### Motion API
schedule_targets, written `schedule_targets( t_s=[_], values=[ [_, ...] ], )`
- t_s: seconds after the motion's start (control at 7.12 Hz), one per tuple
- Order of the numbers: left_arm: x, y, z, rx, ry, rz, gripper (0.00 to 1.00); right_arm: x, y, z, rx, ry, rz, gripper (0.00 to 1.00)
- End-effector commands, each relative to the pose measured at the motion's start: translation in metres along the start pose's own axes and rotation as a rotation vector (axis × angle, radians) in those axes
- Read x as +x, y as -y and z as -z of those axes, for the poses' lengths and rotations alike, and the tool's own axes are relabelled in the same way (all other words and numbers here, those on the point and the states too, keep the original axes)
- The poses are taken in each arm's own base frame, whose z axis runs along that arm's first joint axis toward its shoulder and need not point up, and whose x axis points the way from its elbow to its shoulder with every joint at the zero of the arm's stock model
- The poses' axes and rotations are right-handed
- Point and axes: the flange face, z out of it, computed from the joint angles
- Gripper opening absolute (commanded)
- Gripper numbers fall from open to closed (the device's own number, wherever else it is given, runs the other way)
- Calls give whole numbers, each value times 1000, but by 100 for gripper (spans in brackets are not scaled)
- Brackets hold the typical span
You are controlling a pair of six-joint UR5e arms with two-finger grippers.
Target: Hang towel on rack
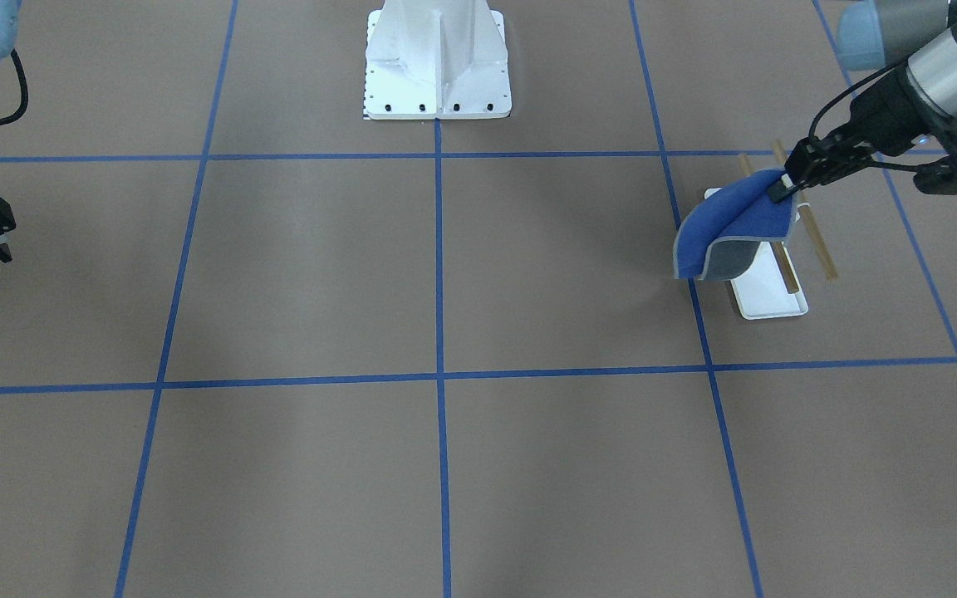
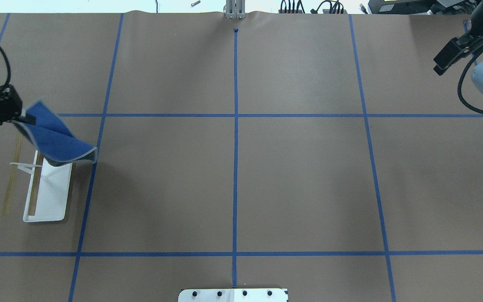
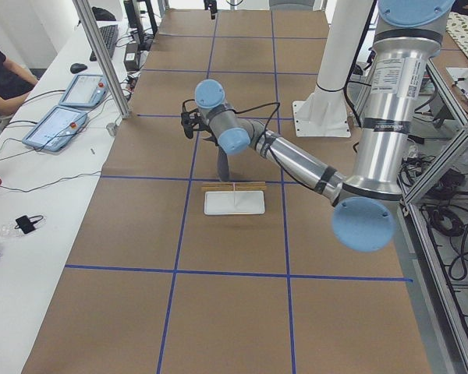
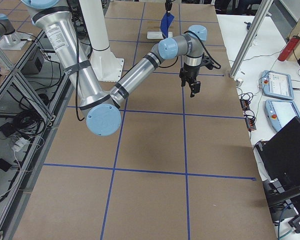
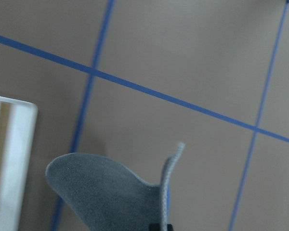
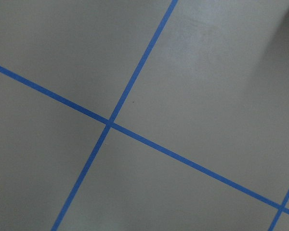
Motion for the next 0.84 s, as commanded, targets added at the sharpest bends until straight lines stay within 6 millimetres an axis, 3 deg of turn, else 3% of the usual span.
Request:
schedule_targets(
  t_s=[0.0, 0.14, 0.42, 0.7],
  values=[
    [-84, -13, 9, -2, 66, -91, 0, 13, -7, -4, -24, 0, 22, 100],
    [-104, -16, 11, -6, 82, -128, 0, 15, -9, -4, -32, -4, 15, 100],
    [-124, -18, 11, -12, 100, -163, 0, 19, -12, -9, -42, -6, 8, 100],
    [-149, -9, 5, -13, 129, -201, 0, 21, -14, -11, -47, -5, 5, 100]
  ],
)
